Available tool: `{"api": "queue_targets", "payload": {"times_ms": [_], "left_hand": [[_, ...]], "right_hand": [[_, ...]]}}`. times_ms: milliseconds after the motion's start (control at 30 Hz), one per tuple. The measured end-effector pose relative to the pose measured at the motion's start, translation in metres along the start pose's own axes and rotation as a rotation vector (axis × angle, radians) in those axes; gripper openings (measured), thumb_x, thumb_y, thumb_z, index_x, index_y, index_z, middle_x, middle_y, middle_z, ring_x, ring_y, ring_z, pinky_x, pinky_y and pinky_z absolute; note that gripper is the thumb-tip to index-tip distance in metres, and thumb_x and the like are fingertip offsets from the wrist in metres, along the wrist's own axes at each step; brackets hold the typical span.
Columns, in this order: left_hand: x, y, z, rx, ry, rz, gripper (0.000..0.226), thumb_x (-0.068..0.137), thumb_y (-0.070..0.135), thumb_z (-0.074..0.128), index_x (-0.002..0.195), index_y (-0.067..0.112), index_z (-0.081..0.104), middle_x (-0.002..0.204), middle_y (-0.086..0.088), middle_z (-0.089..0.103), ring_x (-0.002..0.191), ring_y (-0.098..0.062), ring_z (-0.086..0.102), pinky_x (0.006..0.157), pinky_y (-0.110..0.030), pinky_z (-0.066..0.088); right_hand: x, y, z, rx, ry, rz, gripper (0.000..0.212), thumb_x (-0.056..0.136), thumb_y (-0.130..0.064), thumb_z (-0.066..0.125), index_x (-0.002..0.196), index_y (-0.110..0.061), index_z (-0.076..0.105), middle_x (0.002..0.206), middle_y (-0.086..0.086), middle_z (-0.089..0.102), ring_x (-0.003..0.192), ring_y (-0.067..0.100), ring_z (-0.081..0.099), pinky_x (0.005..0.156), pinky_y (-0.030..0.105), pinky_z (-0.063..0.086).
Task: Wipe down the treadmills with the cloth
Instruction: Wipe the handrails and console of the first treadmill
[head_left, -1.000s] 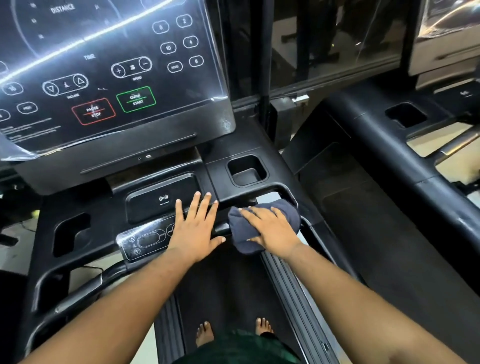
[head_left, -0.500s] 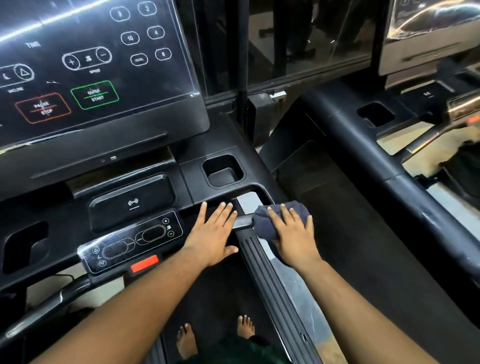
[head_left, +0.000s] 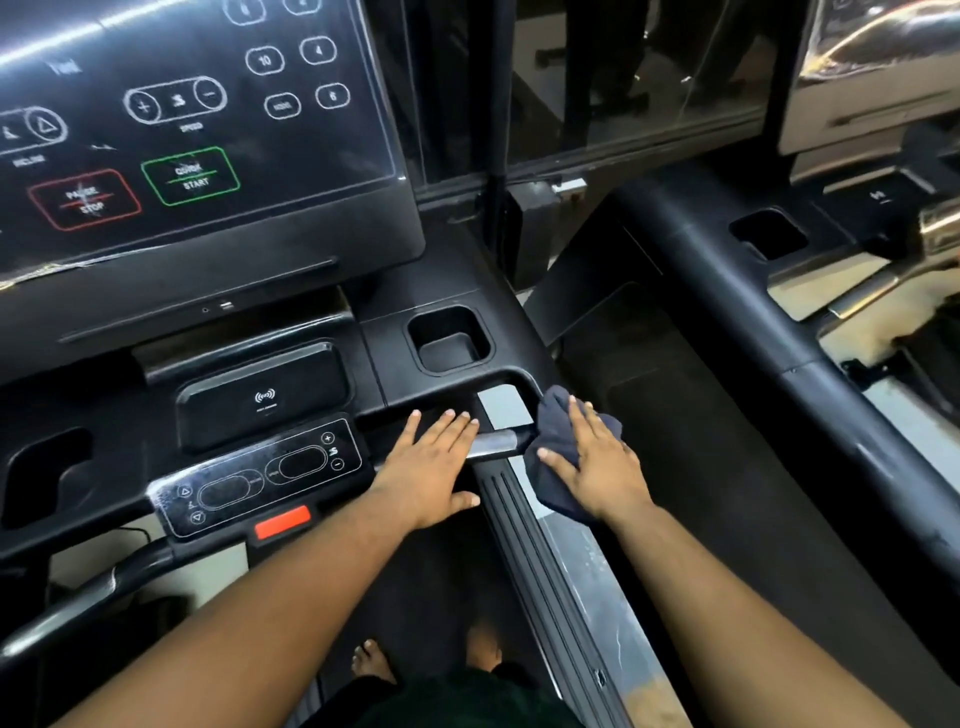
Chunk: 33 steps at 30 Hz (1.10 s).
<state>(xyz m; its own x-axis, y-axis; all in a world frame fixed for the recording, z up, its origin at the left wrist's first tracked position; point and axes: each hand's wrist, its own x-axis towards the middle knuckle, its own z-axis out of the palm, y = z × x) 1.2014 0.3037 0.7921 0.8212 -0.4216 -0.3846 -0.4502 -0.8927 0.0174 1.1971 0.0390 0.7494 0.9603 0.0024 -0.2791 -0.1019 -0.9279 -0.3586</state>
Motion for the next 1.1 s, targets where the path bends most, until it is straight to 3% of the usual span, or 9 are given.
{"api": "queue_targets", "payload": {"times_ms": [100,333,500,633,700,800,867,967,1100], "left_hand": [[0.001,0.001,-0.004,-0.039,-0.021,-0.007,0.104,0.093,0.07,0.047,0.161,0.018,-0.011,0.17,0.001,-0.014,0.156,-0.015,-0.015,0.125,-0.056,-0.007],[0.001,-0.02,-0.006,-0.052,0.058,-0.09,0.103,0.092,0.077,0.036,0.161,0.015,-0.01,0.17,-0.003,-0.016,0.155,-0.017,-0.018,0.123,-0.06,-0.01],[0.01,-0.024,-0.006,-0.121,0.094,-0.174,0.108,0.088,0.085,0.026,0.16,0.014,-0.013,0.166,-0.005,-0.025,0.153,-0.02,-0.026,0.12,-0.065,-0.011],[0.016,-0.023,-0.01,-0.247,0.126,-0.313,0.109,0.086,0.087,0.021,0.157,0.013,-0.019,0.163,-0.007,-0.032,0.151,-0.022,-0.03,0.122,-0.062,-0.01],[0.02,-0.026,-0.012,-0.309,0.113,-0.38,0.112,0.085,0.088,0.022,0.157,0.012,-0.019,0.162,-0.007,-0.033,0.15,-0.022,-0.032,0.121,-0.063,-0.01],[0.025,-0.027,-0.014,-0.35,0.081,-0.458,0.115,0.085,0.087,0.027,0.156,0.011,-0.021,0.161,-0.008,-0.035,0.149,-0.023,-0.034,0.121,-0.063,-0.01],[0.029,-0.026,-0.016,-0.343,0.069,-0.491,0.118,0.084,0.089,0.027,0.155,0.01,-0.025,0.16,-0.009,-0.037,0.148,-0.023,-0.035,0.122,-0.061,-0.011],[0.033,-0.027,-0.015,-0.35,0.04,-0.531,0.121,0.081,0.091,0.026,0.153,0.009,-0.026,0.159,-0.009,-0.037,0.149,-0.023,-0.034,0.122,-0.06,-0.014],[0.036,-0.027,-0.013,-0.33,0.016,-0.547,0.12,0.08,0.093,0.023,0.148,0.011,-0.032,0.158,-0.008,-0.038,0.149,-0.022,-0.034,0.121,-0.06,-0.015]], "right_hand": [[0.024,-0.029,-0.011,-0.027,-0.034,0.054,0.088,0.094,-0.077,0.033,0.163,-0.035,-0.004,0.173,0.002,0.003,0.157,0.024,0.014,0.119,0.056,0.028],[0.007,-0.037,-0.009,-0.119,-0.055,-0.272,0.067,0.104,-0.057,0.038,0.163,-0.037,0.013,0.172,-0.006,0.009,0.159,0.02,0.005,0.126,0.049,0.012],[0.012,-0.045,-0.019,0.446,0.256,-0.169,0.057,0.103,-0.04,0.056,0.154,-0.017,0.044,0.151,-0.005,0.051,0.141,0.013,0.046,0.119,0.035,0.035],[0.042,-0.079,-0.032,0.452,0.432,-0.247,0.061,0.103,-0.033,0.059,0.157,-0.016,0.037,0.162,0.001,0.04,0.149,0.015,0.037,0.122,0.032,0.03],[0.067,-0.088,-0.032,0.226,0.323,-0.293,0.069,0.102,-0.04,0.056,0.161,-0.021,0.025,0.169,0.003,0.023,0.156,0.02,0.021,0.125,0.044,0.024],[0.101,-0.089,-0.02,-0.184,-0.009,-0.275,0.088,0.101,-0.06,0.044,0.163,-0.025,-0.007,0.172,0.003,-0.011,0.158,0.025,-0.009,0.125,0.06,0.009],[0.122,-0.092,-0.015,-0.315,-0.068,-0.402,0.091,0.1,-0.064,0.041,0.163,-0.025,-0.012,0.171,0.002,-0.016,0.157,0.025,-0.016,0.124,0.062,0.001],[0.146,-0.109,-0.019,-0.405,-0.142,-0.69,0.087,0.098,-0.067,0.04,0.164,-0.024,0.004,0.173,-0.003,0.005,0.159,0.02,-0.005,0.123,0.064,-0.001],[0.173,-0.122,-0.031,-0.422,-0.206,-0.964,0.089,0.093,-0.076,0.041,0.16,-0.018,0.026,0.159,0.001,0.044,0.149,0.021,0.036,0.126,0.054,0.006]]}}
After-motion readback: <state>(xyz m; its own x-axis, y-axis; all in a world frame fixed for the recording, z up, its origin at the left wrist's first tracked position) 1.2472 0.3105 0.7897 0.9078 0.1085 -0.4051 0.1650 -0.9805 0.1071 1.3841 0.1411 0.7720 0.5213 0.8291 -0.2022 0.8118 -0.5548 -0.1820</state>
